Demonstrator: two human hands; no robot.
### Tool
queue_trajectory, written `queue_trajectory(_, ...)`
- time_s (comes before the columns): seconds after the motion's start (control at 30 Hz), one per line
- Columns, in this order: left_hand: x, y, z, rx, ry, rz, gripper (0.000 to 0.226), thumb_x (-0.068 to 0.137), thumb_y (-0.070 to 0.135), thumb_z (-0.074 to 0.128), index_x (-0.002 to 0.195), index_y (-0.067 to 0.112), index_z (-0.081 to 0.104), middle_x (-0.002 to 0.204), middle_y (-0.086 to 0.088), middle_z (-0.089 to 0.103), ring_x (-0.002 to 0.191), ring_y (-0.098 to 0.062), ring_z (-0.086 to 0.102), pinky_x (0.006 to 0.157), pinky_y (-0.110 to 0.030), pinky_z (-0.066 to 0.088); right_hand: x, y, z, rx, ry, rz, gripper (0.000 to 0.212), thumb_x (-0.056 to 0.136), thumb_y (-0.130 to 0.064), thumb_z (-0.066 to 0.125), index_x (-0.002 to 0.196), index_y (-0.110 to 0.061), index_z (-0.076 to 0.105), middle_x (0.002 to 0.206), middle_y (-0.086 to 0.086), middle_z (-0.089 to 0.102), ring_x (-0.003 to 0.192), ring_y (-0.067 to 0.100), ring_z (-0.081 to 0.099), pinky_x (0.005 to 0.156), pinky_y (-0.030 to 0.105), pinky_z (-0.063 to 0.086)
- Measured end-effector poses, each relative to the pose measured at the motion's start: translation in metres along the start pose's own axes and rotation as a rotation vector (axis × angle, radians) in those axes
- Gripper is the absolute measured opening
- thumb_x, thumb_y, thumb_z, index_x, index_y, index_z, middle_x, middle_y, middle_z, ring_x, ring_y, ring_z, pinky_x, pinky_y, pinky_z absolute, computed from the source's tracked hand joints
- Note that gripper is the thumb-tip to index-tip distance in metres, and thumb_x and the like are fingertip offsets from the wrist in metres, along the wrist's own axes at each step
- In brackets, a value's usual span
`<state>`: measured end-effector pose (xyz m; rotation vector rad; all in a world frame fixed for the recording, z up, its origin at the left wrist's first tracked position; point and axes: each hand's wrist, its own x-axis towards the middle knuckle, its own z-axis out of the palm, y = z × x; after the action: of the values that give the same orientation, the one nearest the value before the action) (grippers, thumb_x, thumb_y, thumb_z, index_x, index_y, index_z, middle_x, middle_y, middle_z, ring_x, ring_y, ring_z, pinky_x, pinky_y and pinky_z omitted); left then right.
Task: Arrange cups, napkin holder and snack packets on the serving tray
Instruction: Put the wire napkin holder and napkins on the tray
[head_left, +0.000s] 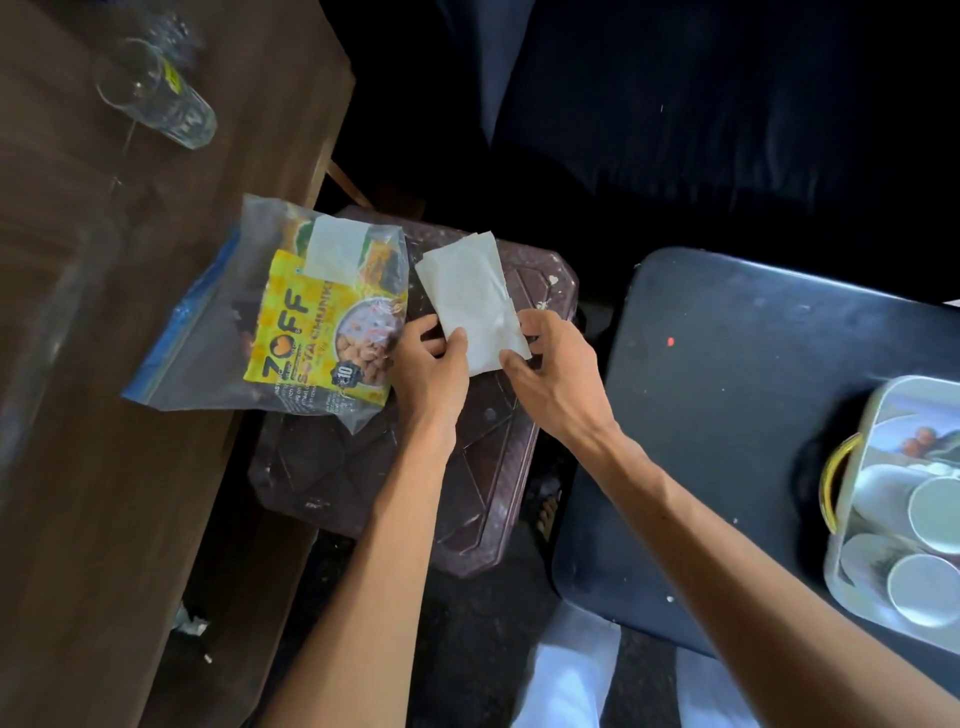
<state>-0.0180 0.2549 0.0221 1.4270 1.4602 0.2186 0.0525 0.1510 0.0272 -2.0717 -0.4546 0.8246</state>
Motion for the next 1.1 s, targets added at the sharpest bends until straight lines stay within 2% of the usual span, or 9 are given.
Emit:
queue_trajectory(0.13, -0.012, 0.005, 0.002, -0.141, -0.026, -0.078, 0.019, 0.096, 0.013, 0.063, 0.109, 0.026, 0.066, 0.082, 0.017, 0.071, 0.071, 0.004, 0.068, 0.056, -0.018, 0.053, -0.005, 0.004, -0.009, 0.056, 0.052, 0.008, 0.036, 0.091, -0.017, 0.061, 0.126, -0.012, 0.056, 0.112, -0.011, 0.053, 0.113, 0.018, 0.053, 0.093, 0.032, 0.047)
queue_trajectory(0.27, -0.037, 0.009, 0.004, -0.331, -0.172, -0.220, 0.018, 0.099, 0.014, 0.060, 0.114, 0.018, 0.069, 0.107, -0.001, 0.077, 0.098, -0.017, 0.072, 0.071, -0.027, 0.057, -0.017, 0.010, -0.026, 0.216, 0.135, 0.193, 0.049, 0.091, -0.037, 0.065, 0.134, -0.019, 0.053, 0.121, -0.011, 0.059, 0.100, 0.004, 0.059, 0.086, 0.023, 0.051)
queue_trajectory(0.37, -0.063, 0.008, 0.011, -0.357, -0.283, -0.214, 0.019, 0.101, 0.014, 0.059, 0.117, 0.017, 0.068, 0.112, -0.004, 0.077, 0.102, -0.018, 0.074, 0.076, -0.028, 0.060, -0.033, 0.016, -0.043, 0.456, 0.117, 0.310, 0.047, 0.088, -0.042, 0.068, 0.130, -0.023, 0.057, 0.116, -0.007, 0.067, 0.102, 0.010, 0.066, 0.089, 0.033, 0.056)
queue_trajectory(0.5, -0.092, 0.000, 0.025, -0.351, -0.428, -0.191, 0.019, 0.100, 0.009, 0.058, 0.116, 0.011, 0.066, 0.111, -0.007, 0.078, 0.104, -0.022, 0.075, 0.074, -0.024, 0.061, -0.058, 0.029, -0.071, 0.448, 0.158, 0.236, 0.022, 0.090, -0.030, 0.067, 0.112, -0.025, 0.067, 0.101, -0.010, 0.073, 0.093, 0.007, 0.069, 0.080, 0.028, 0.056)
queue_trajectory(0.6, -0.101, 0.000, 0.038, -0.387, -0.456, -0.169, 0.025, 0.100, 0.014, 0.060, 0.124, 0.011, 0.062, 0.118, -0.010, 0.076, 0.104, -0.024, 0.076, 0.076, -0.027, 0.061, -0.078, 0.047, -0.094, 0.391, 0.178, 0.168, 0.016, 0.091, -0.025, 0.067, 0.106, -0.028, 0.068, 0.098, -0.014, 0.072, 0.090, 0.005, 0.067, 0.074, 0.020, 0.052)
queue_trajectory(0.7, -0.099, 0.010, 0.053, -0.430, -0.447, -0.148, 0.027, 0.099, 0.019, 0.063, 0.126, 0.016, 0.061, 0.114, -0.005, 0.077, 0.096, -0.016, 0.076, 0.077, -0.028, 0.061, -0.097, 0.066, -0.118, 0.293, 0.202, 0.125, 0.014, 0.090, -0.025, 0.069, 0.103, -0.029, 0.069, 0.095, -0.020, 0.070, 0.086, 0.001, 0.065, 0.069, 0.012, 0.046)
queue_trajectory(0.83, -0.099, 0.029, 0.079, -0.184, -0.581, 0.002, 0.034, 0.092, 0.018, 0.073, 0.125, 0.016, 0.064, 0.087, 0.008, 0.079, 0.085, -0.006, 0.072, 0.078, -0.028, 0.061, -0.119, 0.091, -0.152, 0.179, 0.250, 0.079, 0.015, 0.089, -0.026, 0.070, 0.104, -0.030, 0.068, 0.095, -0.024, 0.069, 0.088, -0.003, 0.063, 0.068, 0.006, 0.041)
queue_trajectory(0.97, -0.119, 0.045, 0.115, 0.157, -0.697, 0.279, 0.022, 0.086, 0.016, 0.080, 0.105, 0.023, 0.072, 0.081, 0.015, 0.078, 0.077, 0.001, 0.071, 0.072, -0.014, 0.053, -0.140, 0.117, -0.189, 0.141, 0.303, 0.064, 0.017, 0.089, -0.023, 0.071, 0.101, -0.034, 0.067, 0.091, -0.030, 0.067, 0.085, -0.010, 0.061, 0.068, 0.004, 0.040)
queue_trajectory(1.1, -0.153, 0.054, 0.165, 0.318, -0.790, 0.449, 0.022, 0.084, 0.014, 0.081, 0.096, 0.031, 0.074, 0.082, 0.017, 0.075, 0.079, 0.000, 0.069, 0.076, -0.015, 0.054, -0.165, 0.148, -0.231, 0.126, 0.391, 0.072, 0.017, 0.088, -0.021, 0.072, 0.101, -0.031, 0.069, 0.089, -0.029, 0.067, 0.085, -0.008, 0.060, 0.068, 0.005, 0.040)
